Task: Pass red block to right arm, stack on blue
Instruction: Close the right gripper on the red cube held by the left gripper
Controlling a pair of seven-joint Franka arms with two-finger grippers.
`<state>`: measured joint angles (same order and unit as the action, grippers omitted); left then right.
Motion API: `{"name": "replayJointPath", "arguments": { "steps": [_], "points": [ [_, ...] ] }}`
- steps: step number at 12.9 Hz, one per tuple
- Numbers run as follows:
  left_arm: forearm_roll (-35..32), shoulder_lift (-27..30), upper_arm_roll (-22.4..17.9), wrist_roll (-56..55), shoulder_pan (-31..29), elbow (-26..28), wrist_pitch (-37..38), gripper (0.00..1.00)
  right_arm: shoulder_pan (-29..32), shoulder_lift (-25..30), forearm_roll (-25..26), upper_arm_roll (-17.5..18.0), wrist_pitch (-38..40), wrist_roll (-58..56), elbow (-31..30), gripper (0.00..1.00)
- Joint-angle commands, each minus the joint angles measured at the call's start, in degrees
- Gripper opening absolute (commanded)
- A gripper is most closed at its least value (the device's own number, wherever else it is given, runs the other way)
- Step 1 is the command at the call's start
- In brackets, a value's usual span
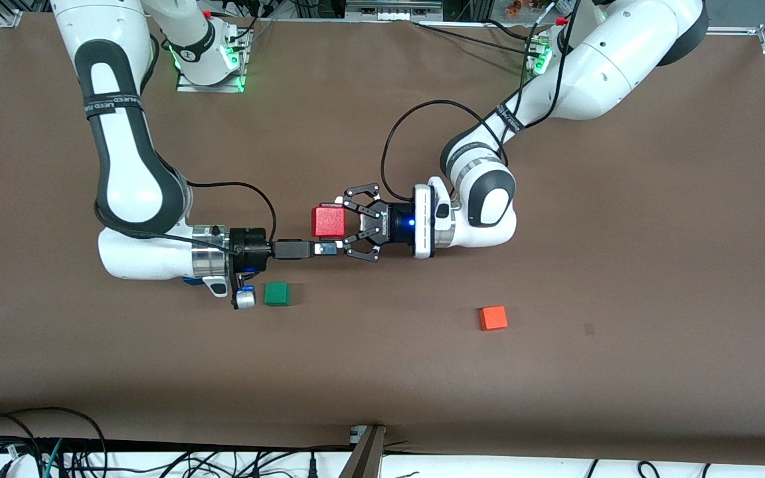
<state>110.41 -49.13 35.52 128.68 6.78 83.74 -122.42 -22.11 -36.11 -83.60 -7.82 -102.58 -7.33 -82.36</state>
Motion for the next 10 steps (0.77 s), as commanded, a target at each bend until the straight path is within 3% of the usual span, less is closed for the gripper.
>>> {"name": "replayJointPath", "arguments": {
  "steps": [1, 9, 10],
  "points": [
    [2.09, 0.44, 0.6, 0.52, -0.1, 0.81, -0.28, 0.0, -0.47, 2.18, 2.56, -0.01, 1.06, 1.96, -0.61, 1.0],
    [2.96, 0.35, 0.6, 0.52, 0.25, 1.16, -0.28, 0.0, -0.65, 4.12, 6.43, -0.01, 5.63, 6.01, -1.58, 0.99],
    [3.05, 0.35, 0.6, 0.43, 0.25, 1.16, -0.19, 0.0, -0.65, 4.38, 6.96, -0.01, 5.63, 6.18, -1.93, 0.74]
  ]
}}
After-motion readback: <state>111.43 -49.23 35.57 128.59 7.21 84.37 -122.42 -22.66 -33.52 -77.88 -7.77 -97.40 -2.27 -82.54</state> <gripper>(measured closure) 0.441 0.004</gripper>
